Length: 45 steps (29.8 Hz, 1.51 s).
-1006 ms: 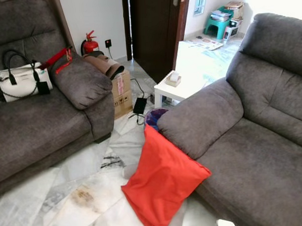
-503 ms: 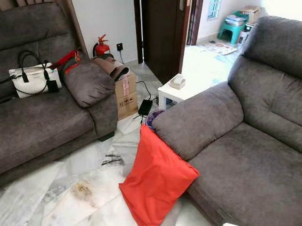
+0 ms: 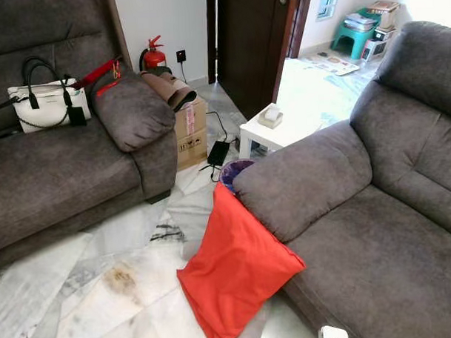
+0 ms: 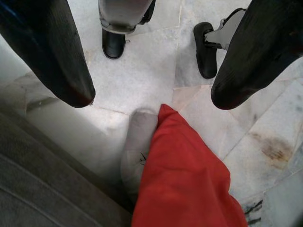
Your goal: Move the pillow to the sofa from floor
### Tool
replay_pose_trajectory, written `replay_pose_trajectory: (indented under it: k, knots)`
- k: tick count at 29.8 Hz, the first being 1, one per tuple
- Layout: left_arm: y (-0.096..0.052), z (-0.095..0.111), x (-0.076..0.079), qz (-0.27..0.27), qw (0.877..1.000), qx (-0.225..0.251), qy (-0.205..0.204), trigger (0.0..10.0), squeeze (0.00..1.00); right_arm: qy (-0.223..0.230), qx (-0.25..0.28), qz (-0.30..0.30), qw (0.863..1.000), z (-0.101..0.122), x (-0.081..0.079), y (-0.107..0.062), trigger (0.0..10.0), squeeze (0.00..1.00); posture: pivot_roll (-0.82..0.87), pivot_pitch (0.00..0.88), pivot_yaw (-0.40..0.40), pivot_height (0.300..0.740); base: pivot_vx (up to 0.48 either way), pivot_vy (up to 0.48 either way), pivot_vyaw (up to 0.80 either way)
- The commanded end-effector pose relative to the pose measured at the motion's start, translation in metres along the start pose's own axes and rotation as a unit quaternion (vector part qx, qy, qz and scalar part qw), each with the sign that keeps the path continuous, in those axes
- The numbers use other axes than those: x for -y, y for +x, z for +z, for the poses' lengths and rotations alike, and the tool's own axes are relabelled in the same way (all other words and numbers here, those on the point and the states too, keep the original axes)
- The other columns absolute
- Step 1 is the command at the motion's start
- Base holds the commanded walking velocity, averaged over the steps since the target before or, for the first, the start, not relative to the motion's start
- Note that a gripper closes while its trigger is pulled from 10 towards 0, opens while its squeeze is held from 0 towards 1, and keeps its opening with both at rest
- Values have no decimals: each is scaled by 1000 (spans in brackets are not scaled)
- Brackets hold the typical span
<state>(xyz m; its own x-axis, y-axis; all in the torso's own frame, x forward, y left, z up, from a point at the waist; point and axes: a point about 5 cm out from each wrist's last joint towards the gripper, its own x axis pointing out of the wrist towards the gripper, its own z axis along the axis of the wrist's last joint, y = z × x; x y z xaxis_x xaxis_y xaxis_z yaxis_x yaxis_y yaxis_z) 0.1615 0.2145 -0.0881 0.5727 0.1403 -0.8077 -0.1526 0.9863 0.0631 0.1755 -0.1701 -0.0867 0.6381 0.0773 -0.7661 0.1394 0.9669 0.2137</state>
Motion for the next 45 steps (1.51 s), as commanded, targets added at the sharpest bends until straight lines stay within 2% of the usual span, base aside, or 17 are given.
replay_pose_trajectory:
  k: [1, 22, 26, 31, 36, 42, 43, 44, 45]
  knots:
    - [-1, -7, -1, 2, 1000, -11, -4, 10000, 0, 5, 2, -3, 1000, 0, 3, -1, 10000, 0, 99, 93, -20, 740, 289, 0, 0]
    - [-2, -8, -1, 0, 1000, -11, -4, 10000, 0, 1, 3, 4, 1000, 1, 0, 0, 10000, 0, 99, 83, -19, 740, 306, 0, 0]
    - [-2, -8, -1, -1, 1000, -9, -3, 10000, 0, -13, 9, 11, 1000, 3, 0, 0, 10000, 0, 99, 79, -19, 740, 306, 0, 0]
    - [-2, -8, -1, -1, 1000, -9, 6, 10000, 0, -5, 8, 9, 1000, 2, -1, 0, 10000, 0, 100, 83, -20, 740, 0, 0, 705]
    - [-2, -2, -2, 7, 1000, 25, 9, 10000, 0, -4, 31, 22, 999, 11, -5, 2, 10000, 0, 101, 91, -19, 740, 0, 0, 0]
    - [-5, 6, -3, 22, 996, 85, 2, 10000, 0, -11, 95, 65, 993, 42, -17, 6, 10000, 0, 107, 94, -15, 740, 0, 0, 0]
    - [-6, 9, -3, 23, 994, 104, 4, 10000, 0, -12, 122, 70, 990, 55, -19, 7, 10000, 0, 106, 94, -12, 740, 0, 0, 0]
    - [-5, 23, -8, 27, 991, 131, 8, 10000, 0, -10, 134, 71, 988, 60, -19, 7, 10000, 0, 106, 94, -10, 740, 0, 0, 0]
    - [-6, 88, -27, 35, 970, 239, 4, 10000, 0, -2, 166, 76, 983, 74, -20, 6, 10000, 0, 105, 95, -9, 740, 0, 0, 0]
